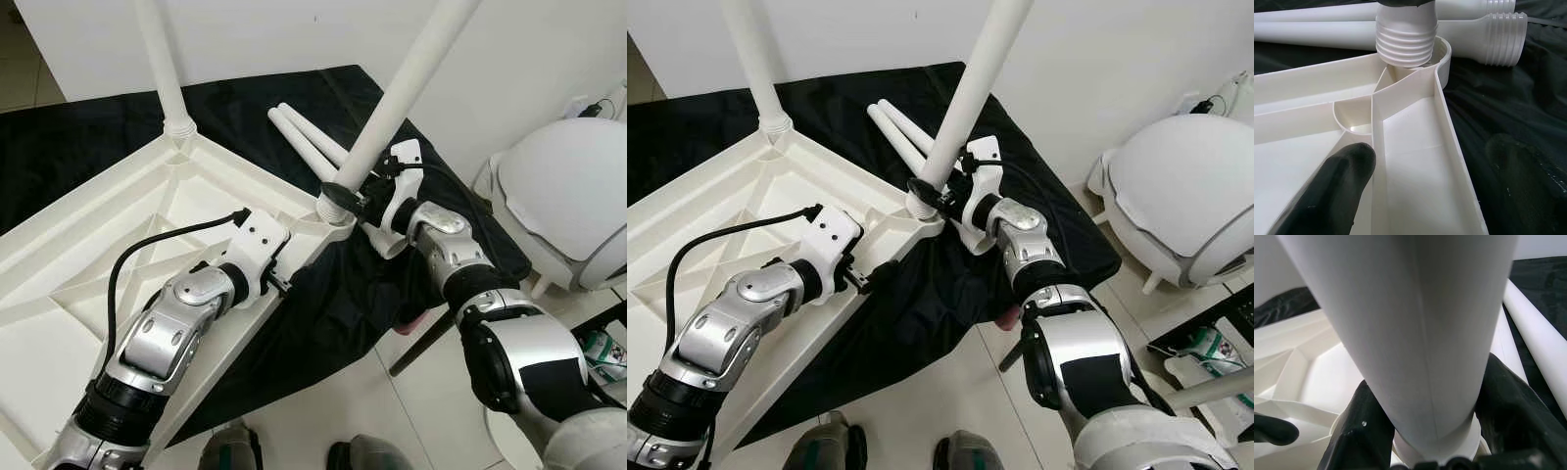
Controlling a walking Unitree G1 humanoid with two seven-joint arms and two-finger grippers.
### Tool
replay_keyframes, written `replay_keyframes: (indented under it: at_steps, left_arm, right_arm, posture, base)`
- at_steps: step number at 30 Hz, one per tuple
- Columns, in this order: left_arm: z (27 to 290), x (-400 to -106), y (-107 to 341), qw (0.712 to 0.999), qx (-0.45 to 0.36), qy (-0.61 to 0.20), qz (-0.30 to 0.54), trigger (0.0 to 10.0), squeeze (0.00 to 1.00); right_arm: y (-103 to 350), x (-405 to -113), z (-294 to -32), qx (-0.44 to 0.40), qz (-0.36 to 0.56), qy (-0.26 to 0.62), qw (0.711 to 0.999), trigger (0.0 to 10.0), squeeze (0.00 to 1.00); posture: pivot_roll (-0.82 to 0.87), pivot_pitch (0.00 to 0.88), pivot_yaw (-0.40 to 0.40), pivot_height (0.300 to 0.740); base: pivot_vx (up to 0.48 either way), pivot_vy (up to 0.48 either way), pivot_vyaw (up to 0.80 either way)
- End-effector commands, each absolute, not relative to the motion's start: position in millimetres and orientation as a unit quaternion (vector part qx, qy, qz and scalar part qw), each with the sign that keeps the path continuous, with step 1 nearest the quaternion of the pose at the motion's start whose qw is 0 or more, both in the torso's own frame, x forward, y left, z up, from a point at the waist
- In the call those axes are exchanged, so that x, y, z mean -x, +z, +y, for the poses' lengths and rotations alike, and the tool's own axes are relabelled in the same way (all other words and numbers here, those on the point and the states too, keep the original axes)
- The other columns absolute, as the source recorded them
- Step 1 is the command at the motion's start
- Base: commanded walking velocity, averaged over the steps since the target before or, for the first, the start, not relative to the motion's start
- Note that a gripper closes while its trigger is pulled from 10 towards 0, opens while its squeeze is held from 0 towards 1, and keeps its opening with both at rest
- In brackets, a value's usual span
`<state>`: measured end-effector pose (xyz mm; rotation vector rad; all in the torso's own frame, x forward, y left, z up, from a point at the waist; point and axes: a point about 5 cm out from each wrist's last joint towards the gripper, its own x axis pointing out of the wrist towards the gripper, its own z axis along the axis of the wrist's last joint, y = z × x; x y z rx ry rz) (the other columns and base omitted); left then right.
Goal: Building children table
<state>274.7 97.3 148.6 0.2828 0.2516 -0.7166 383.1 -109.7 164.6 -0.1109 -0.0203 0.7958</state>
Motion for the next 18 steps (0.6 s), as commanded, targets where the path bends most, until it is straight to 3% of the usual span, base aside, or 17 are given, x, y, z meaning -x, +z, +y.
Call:
replay_keyframes:
  at_steps: [1,18]
  left_arm:
    - [97,-276,149,0.915,-0.145,-0.357,0.121,10.0,0.00]
    - [97,-275,149,0.915,-0.145,-0.355,0.122,10.0,0.00]
  right_arm:
    - [161,-386,-109,0.088,0.032,0.385,0.918,10.0,0.00]
    - [182,-390,-108,0.090,0.032,0.416,0.904,10.0,0.00]
  posture:
    - [-0.01,0.000,-0.028,0.740]
    - [-0.01,0.003,-0.030,0.740]
  base:
    - [0.000,0.000,0.00]
    - [0.000,0.000,0.00]
